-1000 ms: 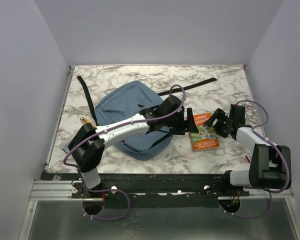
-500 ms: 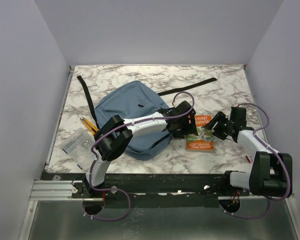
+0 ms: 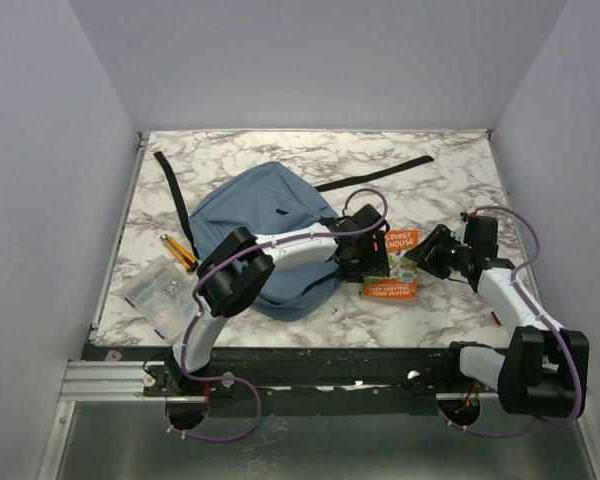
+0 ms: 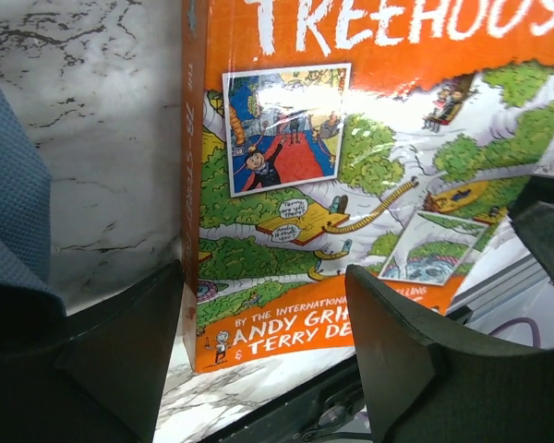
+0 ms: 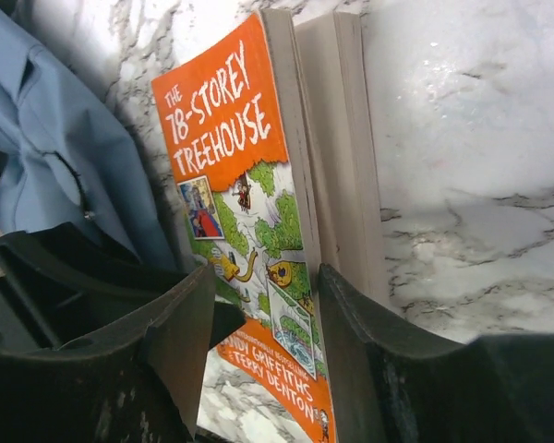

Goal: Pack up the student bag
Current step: Pick up the book from the center of the board.

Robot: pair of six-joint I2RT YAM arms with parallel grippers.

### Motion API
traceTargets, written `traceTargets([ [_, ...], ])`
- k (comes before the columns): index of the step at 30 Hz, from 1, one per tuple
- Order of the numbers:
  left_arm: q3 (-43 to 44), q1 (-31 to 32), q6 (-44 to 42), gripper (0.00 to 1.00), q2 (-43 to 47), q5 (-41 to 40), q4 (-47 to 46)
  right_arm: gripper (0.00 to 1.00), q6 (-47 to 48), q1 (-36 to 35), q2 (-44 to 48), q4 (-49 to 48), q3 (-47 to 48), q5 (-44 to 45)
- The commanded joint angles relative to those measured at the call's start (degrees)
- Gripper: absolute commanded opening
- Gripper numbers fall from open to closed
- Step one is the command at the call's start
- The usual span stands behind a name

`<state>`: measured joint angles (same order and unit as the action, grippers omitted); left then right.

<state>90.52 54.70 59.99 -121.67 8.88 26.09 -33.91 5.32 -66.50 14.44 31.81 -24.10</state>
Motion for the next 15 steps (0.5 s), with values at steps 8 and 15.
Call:
traceTargets([
  [8,-2.3,-0.2,1.1,0.72,-0.2,3.0,-4.8,0.36,-6.7,-0.2,4.4,-5.9,-7.4,-15.1],
  [15,-3.5,-0.2,-0.8,0.72,1.2,4.7,-7.1,0.24,-4.7,-0.3,3.7,-6.8,-8.1,-14.1],
])
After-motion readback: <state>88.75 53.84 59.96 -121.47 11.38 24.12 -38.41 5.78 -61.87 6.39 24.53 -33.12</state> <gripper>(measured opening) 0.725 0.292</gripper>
